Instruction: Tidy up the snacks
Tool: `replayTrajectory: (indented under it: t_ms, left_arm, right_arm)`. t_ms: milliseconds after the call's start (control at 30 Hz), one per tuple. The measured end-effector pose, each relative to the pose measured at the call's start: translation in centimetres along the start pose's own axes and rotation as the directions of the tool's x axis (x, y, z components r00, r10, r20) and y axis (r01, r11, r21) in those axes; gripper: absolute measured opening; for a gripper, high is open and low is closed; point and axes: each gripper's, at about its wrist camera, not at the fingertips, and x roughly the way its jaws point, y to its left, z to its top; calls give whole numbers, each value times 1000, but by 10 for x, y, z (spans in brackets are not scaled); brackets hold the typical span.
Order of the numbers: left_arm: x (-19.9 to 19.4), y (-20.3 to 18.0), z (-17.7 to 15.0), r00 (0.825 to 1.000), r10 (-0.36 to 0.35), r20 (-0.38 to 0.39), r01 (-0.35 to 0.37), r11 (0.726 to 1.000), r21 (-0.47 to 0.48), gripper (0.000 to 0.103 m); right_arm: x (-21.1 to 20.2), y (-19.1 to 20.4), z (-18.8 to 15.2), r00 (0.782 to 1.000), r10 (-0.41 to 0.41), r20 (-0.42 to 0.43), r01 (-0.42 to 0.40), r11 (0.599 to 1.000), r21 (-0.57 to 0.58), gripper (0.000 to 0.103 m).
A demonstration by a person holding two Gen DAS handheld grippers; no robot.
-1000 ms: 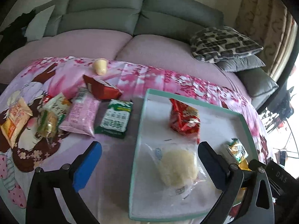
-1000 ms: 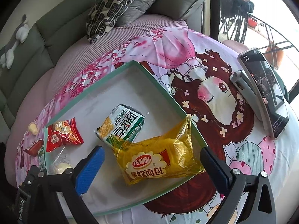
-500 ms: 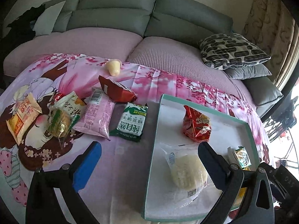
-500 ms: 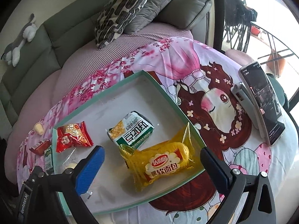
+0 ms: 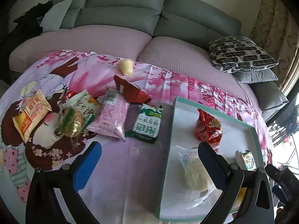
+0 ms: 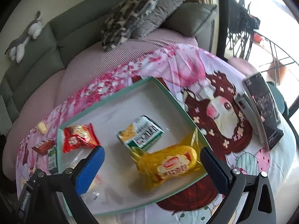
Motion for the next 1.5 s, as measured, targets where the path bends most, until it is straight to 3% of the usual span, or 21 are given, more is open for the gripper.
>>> replayTrajectory:
  t_ms: [200, 433, 633, 767, 867, 1100, 1267, 1400, 1500]
  left_arm:
    - [-13, 33, 12, 986, 162, 40, -161, 987, -20, 103]
    - [-42, 91, 26, 942, 319, 104, -306, 944, -122, 103]
    - [-62, 138, 29, 904, 411, 121, -382, 901, -203, 103]
    - [-67, 163, 29, 885, 453, 110, -421, 878, -229, 103]
    - [-68, 180, 28, 872, 479, 98, -445, 861, -247, 103]
    - [-71, 211, 27, 886, 456, 84, -417, 863, -286, 103]
    - [-65, 224, 26, 907, 415, 68, -378, 875, -302, 103]
    - [-58, 235, 24, 937, 344, 63, -304, 891, -337, 103]
    - [-53, 241, 26, 942, 329, 63, -289, 894, -343, 103]
  right_arm:
    - [-5, 45, -4, 995, 99, 4, -98, 991, -92, 103]
    - [-15, 104, -21, 985, 174, -3, -171, 963, -209, 103]
    - [-15, 142, -38, 981, 192, -21, -190, 941, -280, 103]
    - [-6, 160, -49, 982, 184, -49, -190, 937, -293, 103]
    - [1, 174, -57, 973, 222, -68, -232, 929, -290, 103]
    - [10, 212, -77, 953, 285, -106, -304, 896, -323, 103]
    - [14, 241, -94, 937, 324, -134, -350, 857, -378, 103]
    - [24, 259, -107, 919, 352, -174, -393, 836, -383, 103]
    - [31, 270, -114, 914, 358, -192, -405, 829, -384, 103]
